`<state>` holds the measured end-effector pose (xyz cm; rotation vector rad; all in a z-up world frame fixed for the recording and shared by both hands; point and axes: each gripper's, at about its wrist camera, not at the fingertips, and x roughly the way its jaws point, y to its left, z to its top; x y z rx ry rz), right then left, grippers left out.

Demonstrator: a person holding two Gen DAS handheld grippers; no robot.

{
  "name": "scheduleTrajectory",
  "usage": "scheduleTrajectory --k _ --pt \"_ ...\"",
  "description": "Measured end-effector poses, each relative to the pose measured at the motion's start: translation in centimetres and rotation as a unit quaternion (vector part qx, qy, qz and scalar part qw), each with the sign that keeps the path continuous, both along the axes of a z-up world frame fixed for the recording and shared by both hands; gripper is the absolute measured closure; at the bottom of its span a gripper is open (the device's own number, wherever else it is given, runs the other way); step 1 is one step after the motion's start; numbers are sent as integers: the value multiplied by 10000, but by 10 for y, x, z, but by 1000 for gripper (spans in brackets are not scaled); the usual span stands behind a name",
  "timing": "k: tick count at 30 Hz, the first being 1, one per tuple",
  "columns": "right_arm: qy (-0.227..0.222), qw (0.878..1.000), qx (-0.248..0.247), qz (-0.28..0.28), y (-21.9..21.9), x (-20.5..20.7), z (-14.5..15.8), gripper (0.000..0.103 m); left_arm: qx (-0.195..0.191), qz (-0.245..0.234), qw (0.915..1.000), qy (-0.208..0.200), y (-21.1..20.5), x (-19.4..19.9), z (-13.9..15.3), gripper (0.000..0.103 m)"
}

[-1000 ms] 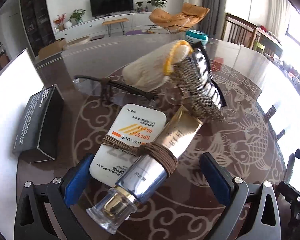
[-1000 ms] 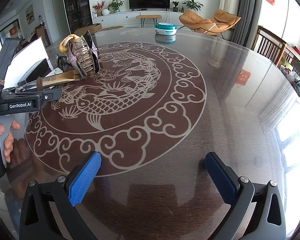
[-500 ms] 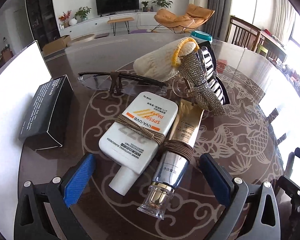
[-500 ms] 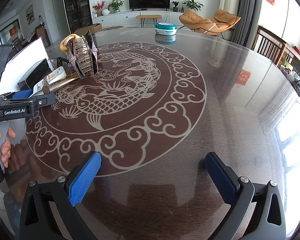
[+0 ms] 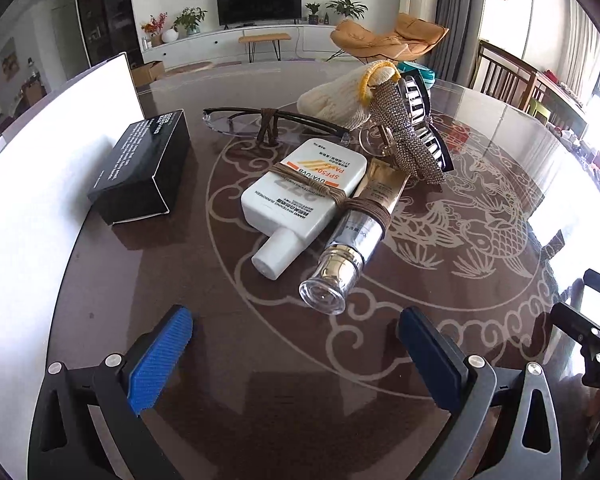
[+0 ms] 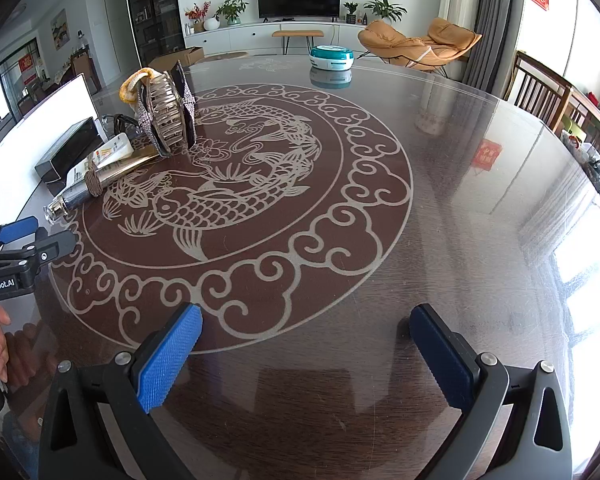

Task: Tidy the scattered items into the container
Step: 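Lower the left gripper toward the gold tube and sunscreen bottle, then grasp the gold tube with the right gripper and lift it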

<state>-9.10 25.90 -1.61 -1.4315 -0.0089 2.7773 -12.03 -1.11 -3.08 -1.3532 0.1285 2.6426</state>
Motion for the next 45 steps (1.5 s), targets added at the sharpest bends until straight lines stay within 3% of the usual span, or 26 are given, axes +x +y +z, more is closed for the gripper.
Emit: scheduleTrajectory --k 13,19,27,31,34,37,41,45 --pt "-1 10000 0 0 0 0 0 0 23 545 9985 2 -46 28 0 0" --pt "-43 9998 -16 -185 -3 -7 0 0 -14 600 9982 0 -47 29 0 0" --pt "-126 9901 -1388 189 -93 -75 21 0 -13 602 9982 0 -47 29 0 0" --pt "-299 9926 -1155 207 -128 -112 15 0 -13 604 9982 0 -47 29 0 0" --pt "-288 9939 -1059 68 -119 -117 8 1 -13 605 9982 0 -47 29 0 0" --pt "-269 9969 -613 -420 -88 -107 5 1 -12 606 9982 0 -47 29 0 0" --pt "-102 9920 -1227 -280 -64 -88 14 1 -13 607 9982 0 -47 29 -1 0" --pt "-54 9878 -1536 248 -99 -91 26 1 -12 608 9981 0 -47 29 -1 0"
